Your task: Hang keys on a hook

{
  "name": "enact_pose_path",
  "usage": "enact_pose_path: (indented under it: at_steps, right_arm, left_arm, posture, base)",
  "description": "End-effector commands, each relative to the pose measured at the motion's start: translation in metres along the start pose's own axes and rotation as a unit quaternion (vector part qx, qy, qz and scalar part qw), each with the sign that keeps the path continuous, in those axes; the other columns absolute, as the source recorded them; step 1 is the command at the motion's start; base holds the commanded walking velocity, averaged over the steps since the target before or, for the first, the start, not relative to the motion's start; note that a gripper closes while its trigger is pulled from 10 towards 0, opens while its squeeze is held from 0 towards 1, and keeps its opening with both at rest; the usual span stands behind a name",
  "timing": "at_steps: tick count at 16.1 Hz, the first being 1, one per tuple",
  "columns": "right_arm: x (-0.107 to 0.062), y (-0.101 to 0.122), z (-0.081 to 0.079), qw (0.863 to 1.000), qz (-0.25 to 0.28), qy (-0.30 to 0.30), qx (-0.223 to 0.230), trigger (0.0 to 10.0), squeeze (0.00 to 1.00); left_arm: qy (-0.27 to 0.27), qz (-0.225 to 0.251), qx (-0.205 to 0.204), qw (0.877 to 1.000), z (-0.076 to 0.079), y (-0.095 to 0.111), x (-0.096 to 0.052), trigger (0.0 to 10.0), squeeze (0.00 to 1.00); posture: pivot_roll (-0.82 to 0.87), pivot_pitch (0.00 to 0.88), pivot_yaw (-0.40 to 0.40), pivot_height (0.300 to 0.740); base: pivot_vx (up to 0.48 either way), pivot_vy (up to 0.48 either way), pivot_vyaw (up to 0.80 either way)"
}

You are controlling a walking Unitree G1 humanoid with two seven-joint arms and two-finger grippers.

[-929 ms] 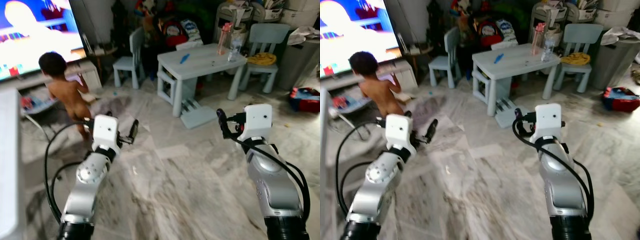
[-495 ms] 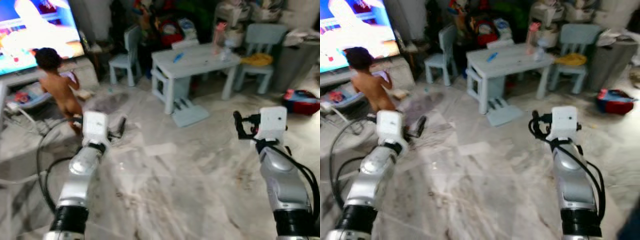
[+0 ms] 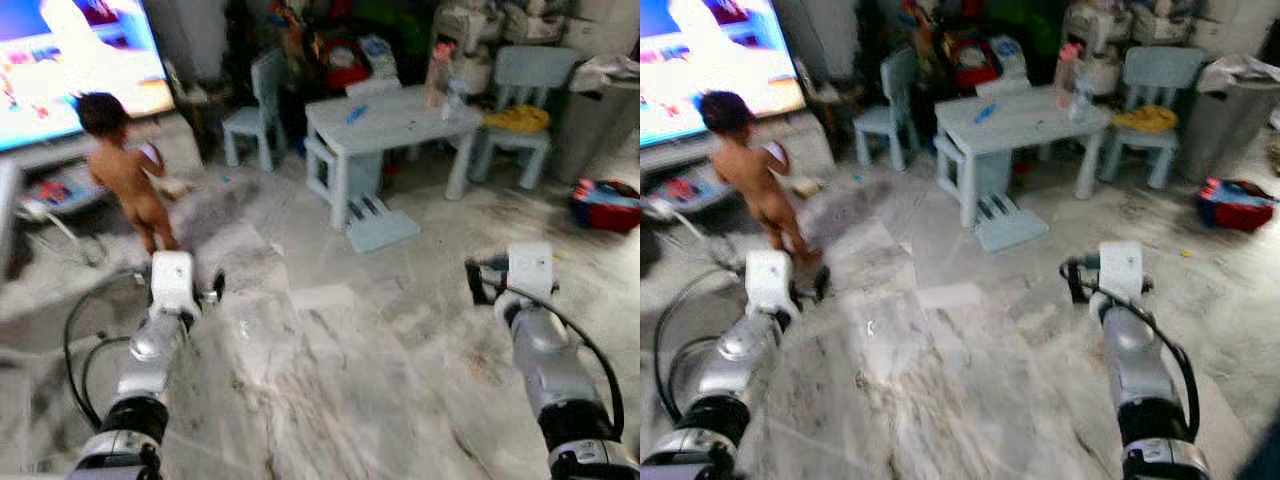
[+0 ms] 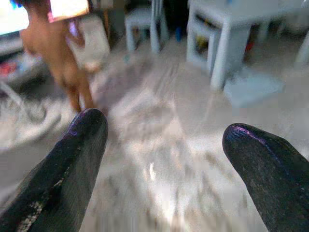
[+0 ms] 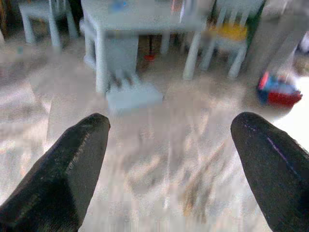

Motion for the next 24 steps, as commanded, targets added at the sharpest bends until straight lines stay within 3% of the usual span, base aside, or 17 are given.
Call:
enact_pose_path:
  at_steps: [1, 3, 4, 5, 6, 8, 10, 12, 14, 18, 24]
  right_arm:
    - [-0.002, -0.014, 0.005, 1.000, -0.019, -0.011, 0.003, 10.0, 0.00]
    - [-0.005, -0.032, 0.015, 0.998, -0.047, -0.031, 0.030, 10.0, 0.00]
    - [-0.016, -0.069, 0.021, 0.992, -0.106, -0.044, 0.056, 10.0, 0.00]
    - [-0.019, -0.076, 0.020, 0.991, -0.116, -0.042, 0.056, 10.0, 0.00]
    - [-0.029, -0.103, 0.014, 0.985, -0.159, -0.034, 0.058, 10.0, 0.00]
    - [-0.053, -0.148, 0.003, 0.972, -0.230, -0.016, 0.036, 10.0, 0.00]
    - [-0.074, -0.177, 0.010, 0.961, -0.275, -0.037, 0.001, 10.0, 0.00]
    - [-0.084, -0.190, 0.009, 0.953, -0.301, -0.034, -0.015, 10.0, 0.00]
    - [-0.090, -0.197, 0.008, 0.947, -0.317, -0.042, 0.034, 10.0, 0.00]
    - [-0.098, -0.203, 0.019, 0.943, -0.330, -0.047, 0.011, 10.0, 0.00]
    - [-0.097, -0.205, 0.007, 0.942, -0.334, -0.024, -0.007, 10.0, 0.00]
  left_arm:
    - [0.002, -0.027, -0.001, 1.000, -0.003, -0.015, -0.002, 10.0, 0.00]
    - [-0.010, -0.065, 0.008, 0.998, 0.003, -0.037, -0.007, 10.0, 0.00]
    - [-0.037, -0.122, 0.010, 0.992, 0.017, -0.071, -0.018, 10.0, 0.00]
    - [-0.042, -0.130, 0.008, 0.991, 0.019, -0.076, -0.021, 10.0, 0.00]
    - [-0.043, -0.160, 0.002, 0.986, 0.019, -0.094, -0.030, 10.0, 0.00]
    - [-0.057, -0.220, 0.016, 0.974, 0.022, -0.131, -0.051, 10.0, 0.00]
    - [-0.074, -0.250, 0.020, 0.965, 0.027, -0.150, -0.065, 10.0, 0.00]
    - [-0.076, -0.260, 0.015, 0.963, 0.027, -0.157, -0.071, 10.0, 0.00]
    - [-0.083, -0.279, 0.022, 0.957, 0.029, -0.168, -0.079, 10.0, 0.00]
    - [-0.090, -0.294, 0.034, 0.951, 0.032, -0.178, -0.088, 10.0, 0.00]
    - [-0.098, -0.301, 0.042, 0.948, 0.035, -0.182, -0.092, 10.0, 0.00]
  posture:
    - [-0.06, 0.000, 0.050, 0.740]
    - [-0.06, 0.000, 0.051, 0.740]
    - [-0.05, 0.000, 0.051, 0.740]
    - [-0.05, 0.000, 0.051, 0.740]
    - [-0.05, 0.000, 0.052, 0.740]
    - [-0.05, 0.000, 0.048, 0.740]
    - [-0.05, 0.000, 0.049, 0.740]
    - [-0.04, 0.000, 0.044, 0.740]
    - [-0.04, 0.000, 0.048, 0.740]
    - [-0.04, 0.000, 0.058, 0.740]
    - [-0.04, 0.000, 0.063, 0.740]
  base:
    - [0.000, 0.000, 0.00]
    - [0.000, 0.000, 0.00]
    - [0.000, 0.000, 0.00]
    - [0.000, 0.000, 0.00]
    - [0.000, 0.000, 0.00]
    - [0.000, 0.000, 0.00]
    - [0.000, 0.000, 0.00]
    - [0.000, 0.000, 0.00]
    - [0.285, 0.000, 0.00]
    - [0.333, 0.000, 0.00]
    - [0.355, 0.044, 0.00]
Point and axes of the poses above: a point about 5 cm out from each wrist's last joint towards the gripper, its own x axis pointing out of the wrist towards the gripper, its own y axis along the axis of the wrist's last joint, z = x × y, the point moved 6 cm from there along x, pointing out of the wrist towards the gripper, and after that the axes turned 13 degrees about x, right-handed, at the moved point
